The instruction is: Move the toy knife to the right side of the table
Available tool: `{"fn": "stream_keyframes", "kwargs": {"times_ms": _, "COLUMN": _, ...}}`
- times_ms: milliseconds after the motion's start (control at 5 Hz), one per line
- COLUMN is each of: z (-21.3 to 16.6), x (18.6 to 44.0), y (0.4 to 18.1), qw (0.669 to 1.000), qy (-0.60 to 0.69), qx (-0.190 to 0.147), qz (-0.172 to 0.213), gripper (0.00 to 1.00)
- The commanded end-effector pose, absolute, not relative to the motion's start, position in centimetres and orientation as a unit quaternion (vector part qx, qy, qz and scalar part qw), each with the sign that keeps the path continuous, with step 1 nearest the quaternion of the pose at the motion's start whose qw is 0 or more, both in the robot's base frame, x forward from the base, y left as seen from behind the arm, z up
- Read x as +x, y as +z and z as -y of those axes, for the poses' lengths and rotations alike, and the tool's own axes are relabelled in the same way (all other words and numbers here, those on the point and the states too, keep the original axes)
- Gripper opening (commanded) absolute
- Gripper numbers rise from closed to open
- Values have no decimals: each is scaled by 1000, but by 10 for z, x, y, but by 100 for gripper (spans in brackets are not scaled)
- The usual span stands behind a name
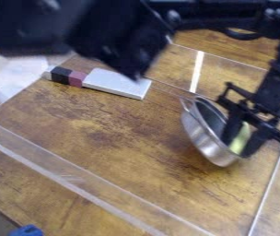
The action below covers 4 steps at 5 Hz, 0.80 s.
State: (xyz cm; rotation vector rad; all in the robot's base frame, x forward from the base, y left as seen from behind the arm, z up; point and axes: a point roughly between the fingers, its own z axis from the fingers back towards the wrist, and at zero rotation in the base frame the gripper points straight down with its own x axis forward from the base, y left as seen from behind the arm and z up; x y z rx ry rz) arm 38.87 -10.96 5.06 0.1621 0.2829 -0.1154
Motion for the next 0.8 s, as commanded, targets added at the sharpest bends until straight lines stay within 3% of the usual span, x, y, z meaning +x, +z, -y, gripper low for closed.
{"fn": "stream_keyframes", "kwargs": {"times_ms": 0, "z": 60, "x": 391, "y": 45, "qw": 994, "qy": -24, "qx": 35, "qz": -96, "gripper": 0}}
{"fn": "stream_keyframes", "kwargs": {"times_ms": 400, "z": 79, "x": 387, "y": 65, "qw": 995, "qy": -36, "qx": 32, "qz": -88, "gripper": 0}}
{"fn": "stream_keyframes", "kwargs": {"times_ms": 600, "z": 72, "x": 384, "y": 66, "qw": 995, "qy": -38, "qx": 32, "qz": -87, "gripper": 0}}
